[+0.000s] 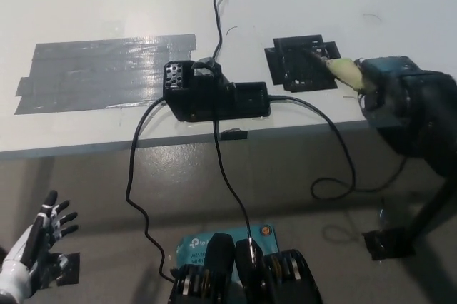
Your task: The robot uses its right hand to grab and lift the soldering gun kept on the middle of the table and puts it in its base
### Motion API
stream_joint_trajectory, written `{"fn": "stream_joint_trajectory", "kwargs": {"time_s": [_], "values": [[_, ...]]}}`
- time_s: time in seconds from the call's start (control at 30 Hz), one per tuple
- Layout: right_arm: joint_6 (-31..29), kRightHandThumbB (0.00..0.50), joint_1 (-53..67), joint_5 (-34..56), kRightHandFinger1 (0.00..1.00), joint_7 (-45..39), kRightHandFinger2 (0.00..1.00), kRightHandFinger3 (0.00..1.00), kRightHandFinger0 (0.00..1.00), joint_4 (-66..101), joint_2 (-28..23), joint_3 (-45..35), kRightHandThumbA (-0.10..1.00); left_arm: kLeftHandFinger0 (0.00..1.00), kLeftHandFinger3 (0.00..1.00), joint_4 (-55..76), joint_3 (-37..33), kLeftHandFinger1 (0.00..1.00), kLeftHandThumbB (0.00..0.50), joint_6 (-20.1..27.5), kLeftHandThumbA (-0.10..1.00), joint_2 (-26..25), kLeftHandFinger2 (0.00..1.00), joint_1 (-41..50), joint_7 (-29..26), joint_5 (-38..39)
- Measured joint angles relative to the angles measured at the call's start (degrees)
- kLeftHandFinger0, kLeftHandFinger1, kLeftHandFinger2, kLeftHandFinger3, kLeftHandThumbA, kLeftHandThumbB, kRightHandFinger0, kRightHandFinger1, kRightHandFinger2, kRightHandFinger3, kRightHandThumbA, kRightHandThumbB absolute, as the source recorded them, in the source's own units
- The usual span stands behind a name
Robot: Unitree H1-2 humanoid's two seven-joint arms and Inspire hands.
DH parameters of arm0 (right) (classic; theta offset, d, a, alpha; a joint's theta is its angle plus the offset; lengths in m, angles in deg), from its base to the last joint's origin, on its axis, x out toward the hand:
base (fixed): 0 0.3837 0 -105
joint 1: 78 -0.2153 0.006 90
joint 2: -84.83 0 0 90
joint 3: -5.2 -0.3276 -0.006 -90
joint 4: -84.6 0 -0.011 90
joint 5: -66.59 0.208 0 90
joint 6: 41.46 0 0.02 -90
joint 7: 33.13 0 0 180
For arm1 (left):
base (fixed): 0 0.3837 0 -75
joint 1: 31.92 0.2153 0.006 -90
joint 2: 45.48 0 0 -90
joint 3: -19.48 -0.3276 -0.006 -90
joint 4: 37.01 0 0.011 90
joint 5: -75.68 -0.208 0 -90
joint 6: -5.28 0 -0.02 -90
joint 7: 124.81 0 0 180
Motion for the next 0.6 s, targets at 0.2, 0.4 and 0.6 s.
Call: {"fn": "stream_joint_trajectory", "kwargs": {"time_s": [0.2,0.4,0.6], "values": [[0.10,0.000,1.89,-5.41,0.23,2.81,0.39,1.00,0.01,3.79,-1.54,5.43,0.20,0.81,0.99,0.50,-1.67,0.91,0.026,0.14,1.00,-1.04,0.96,-0.10,0.89,-1.84],[-0.07,0.000,3.96,-8.57,0.44,6.12,0.50,0.97,0.21,5.25,-1.92,6.20,0.48,0.84,0.98,0.45,-3.36,0.90,0.009,0.33,1.00,-1.79,0.94,-0.23,1.88,-3.65],[-0.63,0.000,6.45,-8.93,0.17,10.08,0.36,0.32,0.00,6.16,-1.86,2.59,0.25,0.84,0.97,0.45,-3.57,0.92,0.021,0.70,1.00,-1.81,0.96,-0.21,2.98,-5.02]]}}
